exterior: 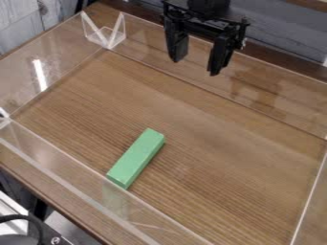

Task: Put the green block in the brown bowl

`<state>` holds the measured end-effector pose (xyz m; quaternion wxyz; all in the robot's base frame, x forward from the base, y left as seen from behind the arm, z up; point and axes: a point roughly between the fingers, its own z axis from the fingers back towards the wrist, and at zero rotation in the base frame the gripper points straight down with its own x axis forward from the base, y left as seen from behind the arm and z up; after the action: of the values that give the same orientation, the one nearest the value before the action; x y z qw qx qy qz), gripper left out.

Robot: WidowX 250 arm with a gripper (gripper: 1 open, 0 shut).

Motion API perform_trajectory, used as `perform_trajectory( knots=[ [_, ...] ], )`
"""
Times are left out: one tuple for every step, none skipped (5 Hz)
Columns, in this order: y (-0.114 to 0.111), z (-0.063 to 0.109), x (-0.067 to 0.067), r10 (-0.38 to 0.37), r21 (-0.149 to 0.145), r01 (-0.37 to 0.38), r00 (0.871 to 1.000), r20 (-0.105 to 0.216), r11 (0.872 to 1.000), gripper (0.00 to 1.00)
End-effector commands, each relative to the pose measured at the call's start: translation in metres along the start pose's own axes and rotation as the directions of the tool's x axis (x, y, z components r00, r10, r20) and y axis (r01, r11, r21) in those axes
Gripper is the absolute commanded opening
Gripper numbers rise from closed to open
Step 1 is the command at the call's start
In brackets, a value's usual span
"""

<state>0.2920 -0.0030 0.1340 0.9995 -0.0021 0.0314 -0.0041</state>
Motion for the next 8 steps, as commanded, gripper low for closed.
perform_trajectory(
  knots=[
    [0.007,-0.015,-0.014,-0.061,0.002,0.061,0.998,-0.017,0.998,1.0],
    [0.013,-0.039,-0.041,-0.137,0.006,0.138,0.99,-0.035,0.99,1.0],
    [0.02,-0.048,-0.057,-0.178,0.019,0.178,0.984,-0.004,0.984,1.0],
    [0.024,-0.056,-0.063,-0.189,0.024,0.189,0.982,0.011,0.982,1.0],
    [0.026,-0.064,-0.066,-0.205,0.027,0.204,0.978,0.027,0.979,1.0],
    [0.028,-0.071,-0.068,-0.218,0.027,0.217,0.975,0.042,0.976,1.0],
    [0.029,-0.078,-0.069,-0.225,0.024,0.224,0.973,0.051,0.974,1.0],
    [0.03,-0.083,-0.069,-0.23,0.022,0.229,0.971,0.062,0.973,1.0]
  ],
)
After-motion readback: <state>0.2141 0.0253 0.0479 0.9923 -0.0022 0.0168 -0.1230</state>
